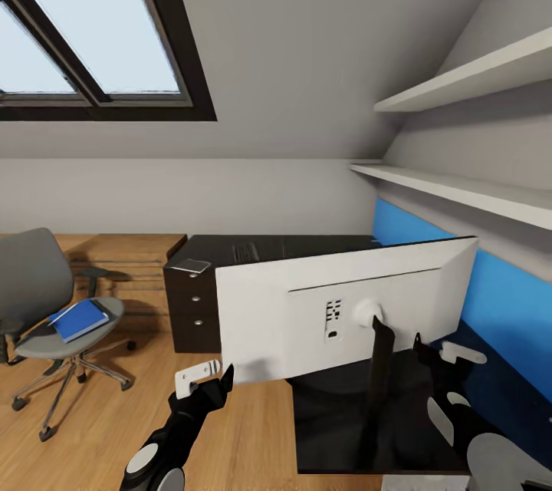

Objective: In the bedroom, organize the workspace by keeping the computer under the desk, ensuring the monitor is on the desk, placing the keyboard on the desk next to the monitor, placing the mouse on the desk next to the keyboard, moving the folder from the swivel chair onto the desk next to the mouse, stacking the notebook on top of the folder with the pen on top of the notebook, and positioning the swivel chair next to the desk.

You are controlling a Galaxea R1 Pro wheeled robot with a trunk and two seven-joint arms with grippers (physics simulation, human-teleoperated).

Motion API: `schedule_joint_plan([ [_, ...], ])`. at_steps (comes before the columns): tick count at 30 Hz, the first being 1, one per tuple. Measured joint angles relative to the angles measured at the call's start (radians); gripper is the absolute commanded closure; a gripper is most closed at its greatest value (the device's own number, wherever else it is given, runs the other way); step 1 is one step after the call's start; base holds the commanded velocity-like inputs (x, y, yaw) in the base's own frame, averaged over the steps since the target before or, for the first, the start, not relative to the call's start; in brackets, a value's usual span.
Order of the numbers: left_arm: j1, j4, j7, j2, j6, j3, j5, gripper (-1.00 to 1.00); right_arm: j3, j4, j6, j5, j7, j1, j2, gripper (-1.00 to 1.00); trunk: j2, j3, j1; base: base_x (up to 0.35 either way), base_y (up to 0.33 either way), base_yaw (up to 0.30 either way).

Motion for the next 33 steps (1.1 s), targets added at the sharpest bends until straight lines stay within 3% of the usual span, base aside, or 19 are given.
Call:
schedule_joint_plan([
  [14,0.000,0.000,0.000,0.001,0.000,0.004,0.001,-1.00,0.002,0.000,0.000,0.001,0.001,0.000,0.000,-1.00,0.000,0.000,-0.001,-0.098,0.000,0.000],
  [22,0.000,0.001,0.000,0.001,0.000,0.031,0.000,-1.00,0.003,-0.015,0.019,0.001,-0.001,0.000,0.001,-1.00,0.000,0.000,-0.001,0.000,0.000,0.000],
  [25,0.000,0.003,0.001,0.001,0.000,0.042,-0.001,-1.00,0.000,-0.083,0.148,-0.003,-0.004,0.000,0.001,-1.00,0.000,0.000,-0.001,0.000,0.000,0.000],
  [26,0.000,0.004,0.001,0.000,0.000,0.053,-0.002,-1.00,-0.002,-0.143,0.254,-0.005,-0.003,0.000,0.000,-1.00,0.000,0.000,-0.001,0.000,0.000,0.000],
  [29,0.000,0.004,0.000,0.000,0.000,0.062,-0.002,-1.00,-0.009,-0.244,0.423,-0.013,-0.002,0.002,0.000,-1.00,0.000,0.000,-0.001,0.000,0.000,0.000],
  [30,0.000,0.004,0.000,0.000,0.000,0.065,-0.002,-1.00,-0.012,-0.294,0.497,-0.024,0.000,0.003,0.001,-1.00,0.000,0.000,-0.001,0.000,0.000,0.000],
  [31,0.000,0.005,0.001,0.000,0.000,0.071,-0.002,-1.00,-0.016,-0.404,0.644,-0.064,0.002,0.007,0.001,-1.00,0.000,0.000,-0.001,-0.005,0.000,0.000],
  [33,0.000,0.005,0.001,0.000,0.001,0.080,-0.002,-1.00,-0.017,-0.505,0.764,-0.106,0.003,0.018,0.001,-1.00,0.000,0.000,-0.001,-0.038,0.000,0.000],
])
